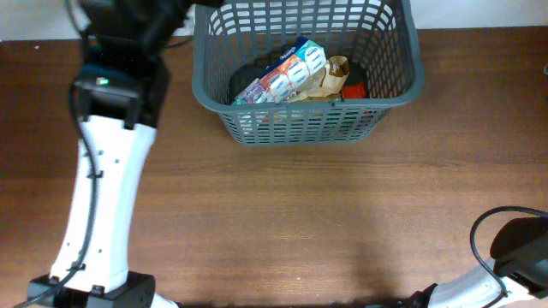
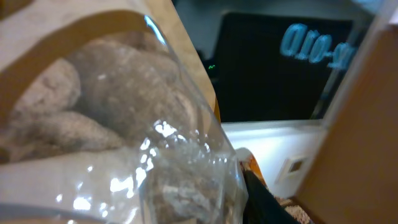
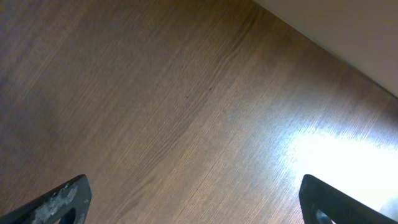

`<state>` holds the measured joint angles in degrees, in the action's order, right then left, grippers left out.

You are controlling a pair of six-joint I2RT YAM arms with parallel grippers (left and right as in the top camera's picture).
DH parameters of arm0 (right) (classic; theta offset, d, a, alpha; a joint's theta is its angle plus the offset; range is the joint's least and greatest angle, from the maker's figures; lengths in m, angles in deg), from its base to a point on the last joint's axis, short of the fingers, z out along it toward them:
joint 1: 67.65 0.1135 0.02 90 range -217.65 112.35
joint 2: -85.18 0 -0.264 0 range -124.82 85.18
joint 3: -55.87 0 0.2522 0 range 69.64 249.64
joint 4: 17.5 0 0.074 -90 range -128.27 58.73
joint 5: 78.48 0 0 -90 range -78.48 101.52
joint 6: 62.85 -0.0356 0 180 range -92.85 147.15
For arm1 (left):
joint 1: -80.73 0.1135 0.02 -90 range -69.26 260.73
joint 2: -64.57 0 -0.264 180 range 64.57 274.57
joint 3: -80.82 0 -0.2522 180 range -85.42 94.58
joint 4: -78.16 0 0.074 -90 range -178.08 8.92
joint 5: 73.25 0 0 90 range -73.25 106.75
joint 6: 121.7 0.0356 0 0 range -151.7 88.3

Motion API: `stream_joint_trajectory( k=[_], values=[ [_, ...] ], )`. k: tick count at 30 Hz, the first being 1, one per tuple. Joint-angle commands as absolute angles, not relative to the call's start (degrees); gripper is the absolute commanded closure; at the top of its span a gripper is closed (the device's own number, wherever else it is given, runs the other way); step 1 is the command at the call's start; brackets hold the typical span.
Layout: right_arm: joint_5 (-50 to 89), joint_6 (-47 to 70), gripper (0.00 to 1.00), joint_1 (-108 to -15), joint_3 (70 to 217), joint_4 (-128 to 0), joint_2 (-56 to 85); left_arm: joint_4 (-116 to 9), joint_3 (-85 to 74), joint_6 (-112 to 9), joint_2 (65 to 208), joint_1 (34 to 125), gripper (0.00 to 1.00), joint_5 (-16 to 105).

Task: Pack container
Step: 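Lift the snack bag with the left gripper toward the basket, then lower the snack bag into the basket and open the left gripper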

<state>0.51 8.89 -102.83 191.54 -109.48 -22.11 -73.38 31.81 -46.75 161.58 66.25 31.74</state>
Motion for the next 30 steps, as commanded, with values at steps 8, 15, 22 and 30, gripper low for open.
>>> stream_joint_trajectory(
  k=[8, 15, 22, 30],
  values=[
    [0.6, 8.2, 0.01, -102.9, 191.3, -109.5, -21.1, -74.4, 32.0, -45.6, 173.7, 58.6, 0.94, 28.5],
    [0.6, 8.2, 0.02, -102.9, 191.3, -109.5, -21.1, -71.8, 32.0, -48.0, 181.3, 57.2, 0.89, 28.6],
    [0.6, 8.2, 0.01, -102.9, 191.3, -109.5, -21.1, -66.0, 32.0, -47.9, 186.0, 56.1, 0.89, 28.5],
    [0.6, 8.2, 0.01, -102.9, 191.3, -109.5, -21.1, -60.0, 32.0, -47.9, 189.0, 56.1, 0.69, 28.5]
  ],
)
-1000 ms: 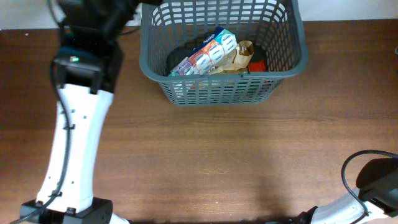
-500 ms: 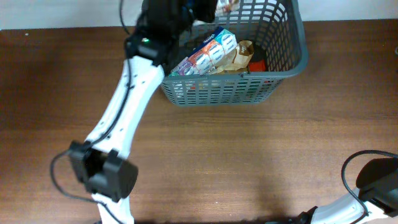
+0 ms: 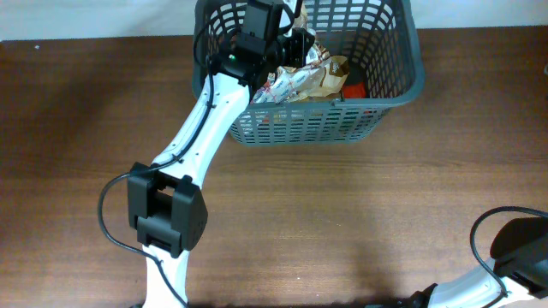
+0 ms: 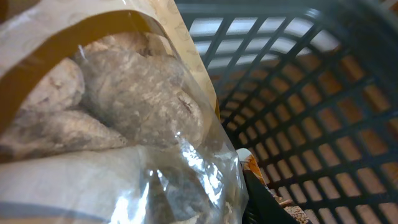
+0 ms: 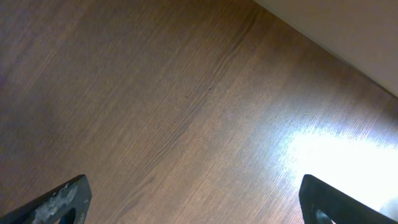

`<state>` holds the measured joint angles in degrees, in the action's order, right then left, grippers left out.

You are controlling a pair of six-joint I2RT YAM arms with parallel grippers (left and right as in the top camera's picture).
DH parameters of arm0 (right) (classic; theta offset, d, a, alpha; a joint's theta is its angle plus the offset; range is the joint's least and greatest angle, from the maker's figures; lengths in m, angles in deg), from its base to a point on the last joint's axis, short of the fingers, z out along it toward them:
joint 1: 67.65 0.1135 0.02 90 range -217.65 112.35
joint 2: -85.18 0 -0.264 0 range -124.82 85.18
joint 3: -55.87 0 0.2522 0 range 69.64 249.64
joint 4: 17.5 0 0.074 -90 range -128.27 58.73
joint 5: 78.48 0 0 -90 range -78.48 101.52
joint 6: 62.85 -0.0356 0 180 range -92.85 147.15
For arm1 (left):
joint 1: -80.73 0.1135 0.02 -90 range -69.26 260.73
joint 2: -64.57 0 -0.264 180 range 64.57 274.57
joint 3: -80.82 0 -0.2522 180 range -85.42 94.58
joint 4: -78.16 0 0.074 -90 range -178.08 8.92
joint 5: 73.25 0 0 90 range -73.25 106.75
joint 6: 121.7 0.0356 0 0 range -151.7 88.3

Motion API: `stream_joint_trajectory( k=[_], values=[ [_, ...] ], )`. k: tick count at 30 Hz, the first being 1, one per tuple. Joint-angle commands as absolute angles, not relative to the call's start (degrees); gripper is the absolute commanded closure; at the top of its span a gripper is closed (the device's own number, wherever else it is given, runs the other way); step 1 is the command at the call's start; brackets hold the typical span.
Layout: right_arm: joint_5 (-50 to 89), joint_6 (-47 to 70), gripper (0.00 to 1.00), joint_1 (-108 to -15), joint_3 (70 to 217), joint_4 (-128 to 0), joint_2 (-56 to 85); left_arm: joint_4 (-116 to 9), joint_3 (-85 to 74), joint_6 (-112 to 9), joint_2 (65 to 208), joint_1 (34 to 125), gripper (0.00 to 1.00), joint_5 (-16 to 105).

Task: Pack container
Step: 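Lower the snack bag into the basket and open the left gripper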

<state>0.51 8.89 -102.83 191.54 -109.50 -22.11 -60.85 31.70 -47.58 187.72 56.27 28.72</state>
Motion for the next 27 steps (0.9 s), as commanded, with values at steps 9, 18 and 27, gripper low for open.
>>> stream_joint_trajectory(
  k=[9, 18, 27],
  values=[
    [0.6, 8.2, 0.01, -102.9, 191.3, -109.5, -21.1, -59.9, 32.0, -47.9, 188.9, 56.5, 0.01, 28.7],
    [0.6, 8.2, 0.01, -102.9, 191.3, -109.5, -21.1, -57.7, 32.1, -47.9, 179.9, 61.1, 0.01, 32.0],
    [0.6, 8.2, 0.01, -102.9, 191.3, -109.5, -21.1, -41.0, 32.1, -41.9, 164.4, 69.6, 0.01, 32.0]
  ],
)
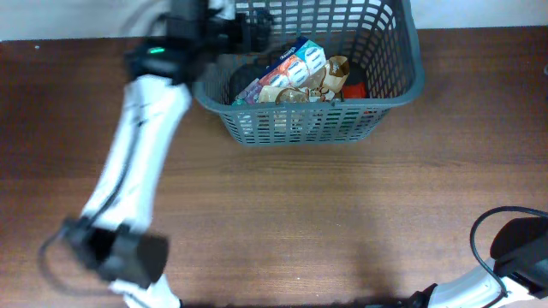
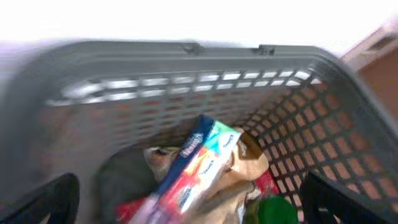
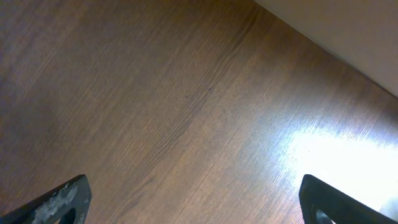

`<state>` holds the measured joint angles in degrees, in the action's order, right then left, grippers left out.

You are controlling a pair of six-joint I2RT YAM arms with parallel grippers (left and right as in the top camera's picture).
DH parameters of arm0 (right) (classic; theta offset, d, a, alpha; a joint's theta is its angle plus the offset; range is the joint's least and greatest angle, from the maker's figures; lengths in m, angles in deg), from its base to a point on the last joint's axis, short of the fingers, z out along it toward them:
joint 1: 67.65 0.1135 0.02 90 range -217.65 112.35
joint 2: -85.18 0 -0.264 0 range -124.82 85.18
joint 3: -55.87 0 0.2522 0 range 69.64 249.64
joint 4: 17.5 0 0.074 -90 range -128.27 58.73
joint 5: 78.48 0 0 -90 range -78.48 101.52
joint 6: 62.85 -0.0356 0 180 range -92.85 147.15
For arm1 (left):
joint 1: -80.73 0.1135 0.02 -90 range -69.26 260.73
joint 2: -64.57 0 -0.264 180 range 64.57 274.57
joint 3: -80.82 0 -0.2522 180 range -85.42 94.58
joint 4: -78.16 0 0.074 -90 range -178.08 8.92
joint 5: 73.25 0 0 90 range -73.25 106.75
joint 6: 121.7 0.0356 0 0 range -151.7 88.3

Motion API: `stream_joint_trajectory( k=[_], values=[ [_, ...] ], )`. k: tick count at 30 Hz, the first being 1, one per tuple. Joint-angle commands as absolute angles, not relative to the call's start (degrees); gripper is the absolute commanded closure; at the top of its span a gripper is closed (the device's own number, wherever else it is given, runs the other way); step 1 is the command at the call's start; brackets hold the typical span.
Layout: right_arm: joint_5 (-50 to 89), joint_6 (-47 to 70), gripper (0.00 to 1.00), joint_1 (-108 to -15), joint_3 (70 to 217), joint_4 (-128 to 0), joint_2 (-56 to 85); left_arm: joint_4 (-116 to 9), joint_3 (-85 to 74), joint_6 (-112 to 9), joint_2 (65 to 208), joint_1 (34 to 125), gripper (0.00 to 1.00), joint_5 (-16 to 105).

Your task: Pack container

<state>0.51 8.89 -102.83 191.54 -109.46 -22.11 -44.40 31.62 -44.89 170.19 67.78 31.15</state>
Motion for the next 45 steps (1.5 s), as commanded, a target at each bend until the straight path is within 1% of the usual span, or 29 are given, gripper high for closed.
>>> stream_joint_trajectory(
  k=[1, 2, 7, 10, 19, 29, 34, 41, 45],
  values=[
    [0.6, 8.2, 0.01, -102.9, 191.3, -109.5, -21.1, -38.1, 32.1, -41.9, 162.7, 70.4, 0.01, 32.0],
    [0.6, 8.2, 0.01, -102.9, 191.3, -109.5, -21.1, -33.6, 32.1, -41.9, 160.2, 71.3, 0.01, 32.0],
    [0.6, 8.2, 0.01, -102.9, 191.3, -109.5, -21.1, -21.6, 32.1, -41.8, 154.2, 71.8, 0.01, 31.7],
    [0.6, 8.2, 0.01, -102.9, 191.3, -109.5, -21.1, -13.9, 32.1, -41.8, 150.8, 71.8, 0.01, 28.1],
    [0.6, 8.2, 0.01, -102.9, 191.3, -109.5, -21.1, 1.2, 32.1, -41.9, 140.5, 71.8, 0.01, 19.1],
    [0.6, 8.2, 0.02, -102.9, 191.3, -109.5, -21.1, 8.6, 32.0, -42.8, 120.3, 71.8, 0.01, 19.9],
    [0.6, 8.2, 0.01, -102.9, 191.3, -109.5, -21.1, 8.6, 31.6, -42.8, 110.5, 71.8, 0.01, 28.9],
    [0.6, 8.2, 0.01, -102.9, 191.3, -109.5, -21.1, 8.6, 28.3, -42.7, 99.7, 71.8, 0.01, 28.6],
    [0.6, 8.2, 0.01, -102.9, 191.3, -109.5, -21.1, 8.6, 28.3, -42.7, 97.1, 71.8, 0.01, 28.6]
  ],
)
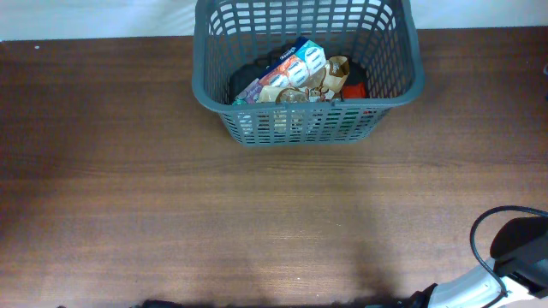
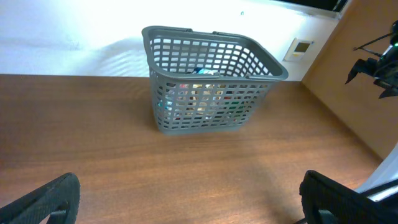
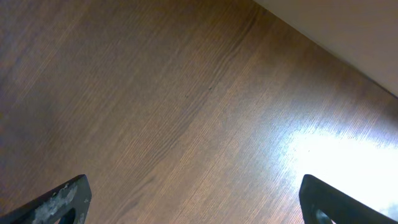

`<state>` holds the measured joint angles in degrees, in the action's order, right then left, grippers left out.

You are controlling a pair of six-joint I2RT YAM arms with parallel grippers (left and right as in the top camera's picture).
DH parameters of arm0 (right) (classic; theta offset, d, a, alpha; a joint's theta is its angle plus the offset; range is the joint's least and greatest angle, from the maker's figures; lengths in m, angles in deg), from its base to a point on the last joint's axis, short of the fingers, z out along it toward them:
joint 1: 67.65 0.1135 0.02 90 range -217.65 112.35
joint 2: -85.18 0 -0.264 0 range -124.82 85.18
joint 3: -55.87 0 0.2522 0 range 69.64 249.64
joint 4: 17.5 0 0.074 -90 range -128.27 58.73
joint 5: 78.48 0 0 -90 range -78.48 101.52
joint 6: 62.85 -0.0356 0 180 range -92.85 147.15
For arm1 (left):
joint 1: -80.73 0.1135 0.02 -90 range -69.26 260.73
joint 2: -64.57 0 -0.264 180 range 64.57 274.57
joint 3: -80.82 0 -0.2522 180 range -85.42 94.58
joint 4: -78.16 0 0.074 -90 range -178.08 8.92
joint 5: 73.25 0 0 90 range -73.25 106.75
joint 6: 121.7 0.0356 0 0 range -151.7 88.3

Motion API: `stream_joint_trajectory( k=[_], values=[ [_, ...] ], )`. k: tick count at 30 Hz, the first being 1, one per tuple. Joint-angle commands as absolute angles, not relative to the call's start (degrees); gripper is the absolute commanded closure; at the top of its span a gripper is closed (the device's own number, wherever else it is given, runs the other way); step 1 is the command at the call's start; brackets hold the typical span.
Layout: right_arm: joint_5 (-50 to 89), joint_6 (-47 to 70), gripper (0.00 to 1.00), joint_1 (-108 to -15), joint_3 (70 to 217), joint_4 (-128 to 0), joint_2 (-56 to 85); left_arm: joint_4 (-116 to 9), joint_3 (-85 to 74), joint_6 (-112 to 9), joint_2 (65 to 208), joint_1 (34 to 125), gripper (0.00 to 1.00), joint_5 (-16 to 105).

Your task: Pack container

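A grey plastic basket (image 1: 248, 120) stands at the far middle of the brown table and also shows in the left wrist view as the basket (image 2: 163, 112). Inside lie a colourful carton (image 1: 287, 73), a brown paper pouch (image 1: 330, 79), something red (image 1: 355, 89) and a dark item. My left gripper (image 2: 189, 199) is open and empty, well back from the basket; it is out of the overhead view. My right gripper (image 3: 196, 199) is open over bare wood with nothing between its fingers.
The right arm's base and cable (image 1: 505, 257) sit at the near right corner of the table (image 1: 171, 214). A white wall runs behind the basket. In the left wrist view the other arm (image 2: 379, 62) shows at the right edge.
My left gripper was open right above the basket's contents; now it is far back from the basket, still open, and the left arm is gone from the overhead view. The right gripper has not moved.
My left gripper held a clear-windowed pouch of brownish lumps beside the basket. Then it held the pouch inside the basket. After that it was open over the basket with the pouch left among the contents. Now it is well away from the basket.
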<state>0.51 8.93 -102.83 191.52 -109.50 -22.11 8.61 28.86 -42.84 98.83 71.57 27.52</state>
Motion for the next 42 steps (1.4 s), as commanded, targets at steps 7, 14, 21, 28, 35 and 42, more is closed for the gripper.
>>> stream_joint_trajectory(
  k=[7, 14, 21, 28, 35, 42],
  values=[
    [0.6, 8.2, 0.01, -102.9, 191.3, -109.5, -21.1, 8.6, 28.2, -42.7, 96.6, 71.8, 0.01, 31.0],
    [0.6, 8.2, 0.01, -102.9, 191.3, -109.5, -21.1, 8.3, 19.4, -40.0, 96.6, 73.7, 0.01, 31.0],
    [0.6, 8.2, 0.01, -102.9, 191.3, -109.5, -21.1, -6.6, 4.5, -26.8, 96.4, 76.2, 0.01, 34.4],
    [0.6, 8.2, 0.01, -102.9, 191.3, -109.5, -21.1, -24.5, -12.3, -16.4, 92.0, 78.1, 0.01, 38.4],
    [0.6, 8.2, 0.01, -102.9, 191.3, -109.5, -21.1, -39.1, -31.5, -16.4, 79.8, 80.4, 0.01, 38.4],
    [0.6, 8.2, 0.01, -102.9, 191.3, -109.5, -21.1, -58.8, -50.0, -16.4, 68.9, 81.7, 0.01, 38.4]
  ],
)
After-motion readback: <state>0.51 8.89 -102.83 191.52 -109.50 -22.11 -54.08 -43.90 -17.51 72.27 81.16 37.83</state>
